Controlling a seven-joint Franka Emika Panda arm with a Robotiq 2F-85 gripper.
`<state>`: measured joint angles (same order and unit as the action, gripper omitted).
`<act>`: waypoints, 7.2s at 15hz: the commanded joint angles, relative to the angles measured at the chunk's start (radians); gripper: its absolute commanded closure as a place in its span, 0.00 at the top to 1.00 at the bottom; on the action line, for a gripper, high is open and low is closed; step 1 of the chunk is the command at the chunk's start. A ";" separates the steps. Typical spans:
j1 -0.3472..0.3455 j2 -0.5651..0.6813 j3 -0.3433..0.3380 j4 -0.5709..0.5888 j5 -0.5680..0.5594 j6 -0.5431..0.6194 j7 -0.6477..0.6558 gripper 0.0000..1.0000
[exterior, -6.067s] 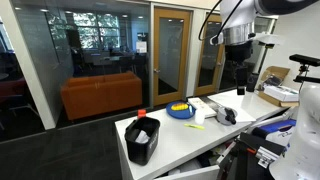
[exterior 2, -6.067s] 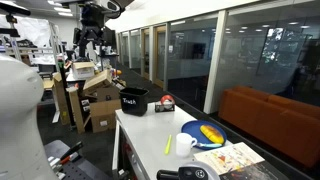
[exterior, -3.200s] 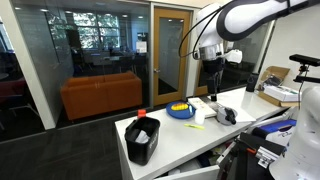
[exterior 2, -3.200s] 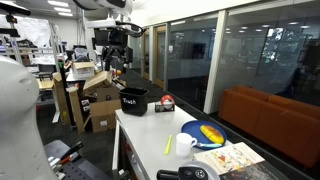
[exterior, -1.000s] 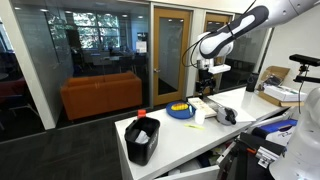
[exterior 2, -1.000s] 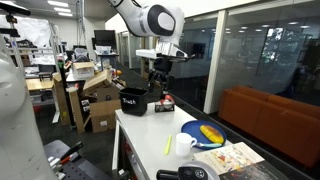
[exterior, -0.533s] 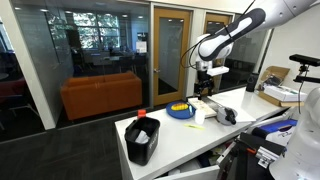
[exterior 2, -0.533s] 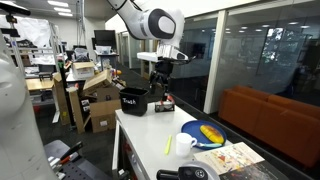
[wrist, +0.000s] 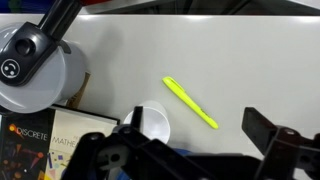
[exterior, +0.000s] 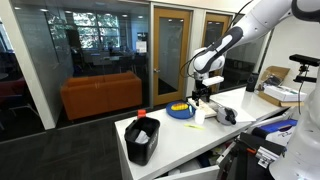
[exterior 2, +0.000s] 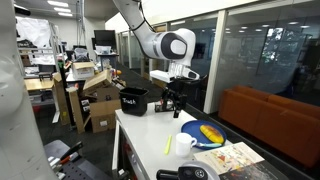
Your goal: Move the white cup to the left
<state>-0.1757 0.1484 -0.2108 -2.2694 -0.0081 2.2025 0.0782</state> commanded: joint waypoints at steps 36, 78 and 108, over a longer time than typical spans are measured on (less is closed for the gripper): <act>-0.021 0.379 0.002 0.194 -0.002 0.124 -0.009 1.00; -0.082 0.089 0.046 0.137 0.056 0.020 -0.324 0.01; 0.191 0.043 0.272 0.026 -0.122 0.060 -0.624 0.01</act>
<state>0.0186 0.1630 0.0495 -2.2437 -0.1238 2.2251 -0.5138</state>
